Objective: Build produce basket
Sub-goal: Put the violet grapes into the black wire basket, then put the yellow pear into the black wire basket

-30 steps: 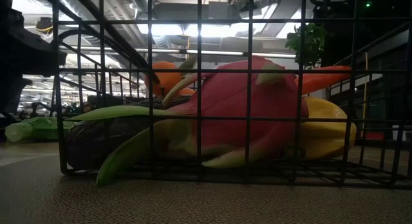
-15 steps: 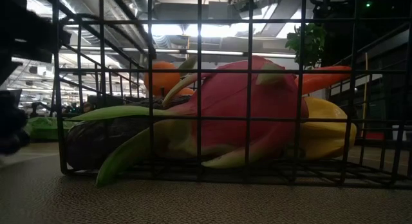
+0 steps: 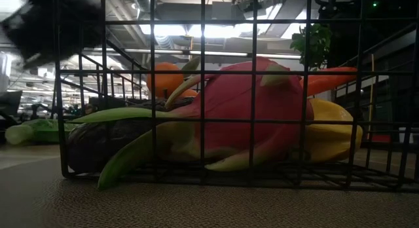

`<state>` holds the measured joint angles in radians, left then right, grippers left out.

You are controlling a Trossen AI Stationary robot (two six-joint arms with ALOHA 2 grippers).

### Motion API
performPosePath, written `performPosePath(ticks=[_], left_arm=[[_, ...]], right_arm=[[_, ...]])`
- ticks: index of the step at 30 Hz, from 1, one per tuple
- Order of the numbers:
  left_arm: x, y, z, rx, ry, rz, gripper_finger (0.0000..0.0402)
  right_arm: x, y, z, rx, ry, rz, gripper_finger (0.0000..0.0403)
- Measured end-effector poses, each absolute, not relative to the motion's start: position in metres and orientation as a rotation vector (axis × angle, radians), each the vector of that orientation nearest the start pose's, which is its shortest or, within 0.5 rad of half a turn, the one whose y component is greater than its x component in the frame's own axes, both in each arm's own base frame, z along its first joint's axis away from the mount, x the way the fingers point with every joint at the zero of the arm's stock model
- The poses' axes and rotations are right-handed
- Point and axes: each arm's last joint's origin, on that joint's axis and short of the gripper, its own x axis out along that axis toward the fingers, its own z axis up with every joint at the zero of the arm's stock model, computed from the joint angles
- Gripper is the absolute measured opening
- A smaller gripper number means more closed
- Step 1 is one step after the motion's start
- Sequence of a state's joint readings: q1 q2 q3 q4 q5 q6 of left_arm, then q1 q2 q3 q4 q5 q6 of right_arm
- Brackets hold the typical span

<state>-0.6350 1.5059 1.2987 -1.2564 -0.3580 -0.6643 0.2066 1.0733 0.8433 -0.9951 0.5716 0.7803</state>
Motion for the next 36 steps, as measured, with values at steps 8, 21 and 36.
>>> performPosePath(ticks=[8, 21, 36], left_arm=[[0.247, -0.144, 0.349, 0.330, 0.927, 0.123, 0.0000], [0.305, -0.106, 0.378, 0.231, 0.574, -0.002, 0.0078], [0.311, -0.092, 0.378, 0.166, 0.581, -0.023, 0.0128]], right_arm=[[0.177, 0.021, 0.251, 0.217, 0.927, -0.720, 0.0162], [0.176, 0.021, 0.251, 0.171, 0.948, -0.698, 0.0162], [0.176, 0.021, 0.251, 0.144, 0.962, -0.686, 0.0162]])
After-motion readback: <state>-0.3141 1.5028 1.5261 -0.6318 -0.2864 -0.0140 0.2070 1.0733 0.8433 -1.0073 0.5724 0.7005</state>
